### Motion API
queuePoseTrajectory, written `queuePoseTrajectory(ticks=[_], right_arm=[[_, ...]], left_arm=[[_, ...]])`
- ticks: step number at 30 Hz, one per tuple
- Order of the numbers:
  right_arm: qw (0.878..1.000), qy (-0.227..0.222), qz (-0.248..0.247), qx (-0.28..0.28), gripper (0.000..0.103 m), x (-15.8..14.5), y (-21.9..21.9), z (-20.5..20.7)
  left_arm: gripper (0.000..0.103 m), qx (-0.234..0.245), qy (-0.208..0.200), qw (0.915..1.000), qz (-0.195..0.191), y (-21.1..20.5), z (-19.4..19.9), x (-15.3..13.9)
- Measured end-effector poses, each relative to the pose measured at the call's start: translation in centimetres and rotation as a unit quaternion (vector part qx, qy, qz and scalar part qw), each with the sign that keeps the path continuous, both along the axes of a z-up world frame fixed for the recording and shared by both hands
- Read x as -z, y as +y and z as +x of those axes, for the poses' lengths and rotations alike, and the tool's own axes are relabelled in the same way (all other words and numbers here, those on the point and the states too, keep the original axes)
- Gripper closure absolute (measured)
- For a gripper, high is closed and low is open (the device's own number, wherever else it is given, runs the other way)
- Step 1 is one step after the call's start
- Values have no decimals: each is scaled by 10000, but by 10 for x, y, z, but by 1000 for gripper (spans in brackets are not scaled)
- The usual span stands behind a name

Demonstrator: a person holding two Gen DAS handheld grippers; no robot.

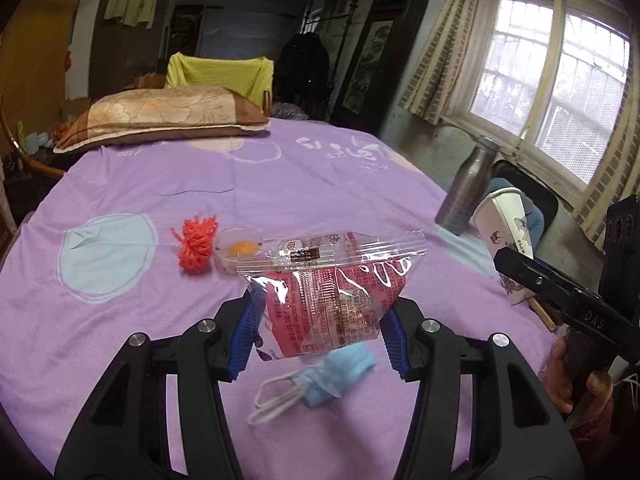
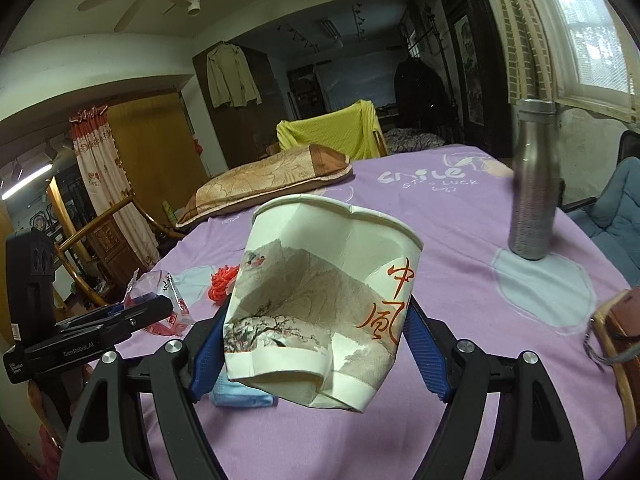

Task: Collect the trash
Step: 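Lift the cup and snack bag and swing both tools toward the red wastebasket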

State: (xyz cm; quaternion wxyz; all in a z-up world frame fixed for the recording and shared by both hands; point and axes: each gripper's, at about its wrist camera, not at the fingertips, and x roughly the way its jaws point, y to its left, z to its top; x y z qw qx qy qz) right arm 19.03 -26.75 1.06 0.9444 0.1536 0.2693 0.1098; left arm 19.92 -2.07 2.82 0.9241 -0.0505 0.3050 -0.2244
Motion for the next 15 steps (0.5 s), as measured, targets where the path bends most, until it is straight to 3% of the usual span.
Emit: queuePoseTrajectory(ticks=[15], right_arm=[[9955, -621, -88, 710, 24, -31, -61, -121]], left_arm=[[50, 754, -558, 9956, -35, -58, -78, -38]])
